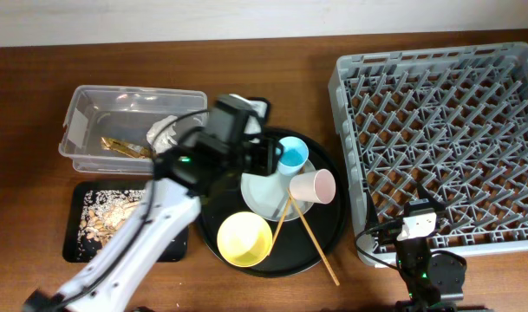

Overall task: Sort waste into correct bins and load items into the dishwasher rack
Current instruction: 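Grasp the blue cup with the left gripper and lift it, then hand the blue cup from the left gripper to the right gripper, then place the blue cup upside down in the rack with right gripper, then grasp the pink cup with the left gripper and lift it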

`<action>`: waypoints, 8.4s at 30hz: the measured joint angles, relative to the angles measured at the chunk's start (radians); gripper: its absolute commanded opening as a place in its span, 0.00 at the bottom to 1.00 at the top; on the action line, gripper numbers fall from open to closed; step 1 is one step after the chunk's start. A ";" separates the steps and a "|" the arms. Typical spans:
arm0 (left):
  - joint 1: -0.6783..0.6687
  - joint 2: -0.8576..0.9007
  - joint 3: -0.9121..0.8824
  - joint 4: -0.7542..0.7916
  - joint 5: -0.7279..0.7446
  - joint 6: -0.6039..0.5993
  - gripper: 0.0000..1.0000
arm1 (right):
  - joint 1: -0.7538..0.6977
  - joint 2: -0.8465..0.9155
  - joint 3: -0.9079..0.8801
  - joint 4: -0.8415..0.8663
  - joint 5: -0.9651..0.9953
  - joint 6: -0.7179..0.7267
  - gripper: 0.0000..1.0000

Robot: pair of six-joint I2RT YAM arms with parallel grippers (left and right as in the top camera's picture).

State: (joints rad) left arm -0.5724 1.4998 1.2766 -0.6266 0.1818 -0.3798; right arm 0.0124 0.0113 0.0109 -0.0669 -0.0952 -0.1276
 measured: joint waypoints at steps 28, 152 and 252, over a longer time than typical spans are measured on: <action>-0.059 0.377 0.000 0.191 -0.248 -0.077 0.07 | 0.000 0.000 0.000 0.000 0.000 0.000 0.98; 0.339 -0.070 0.121 -0.138 0.712 0.133 0.99 | 0.151 1.125 1.134 -0.684 -0.381 0.368 0.43; -0.270 0.328 0.116 -0.196 -0.343 -0.101 0.28 | 0.019 1.368 1.581 -1.246 0.132 0.309 0.99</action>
State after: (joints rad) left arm -0.8425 1.8282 1.3922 -0.8227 -0.1612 -0.4805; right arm 0.0311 1.3792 1.5917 -1.3132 0.0372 0.1814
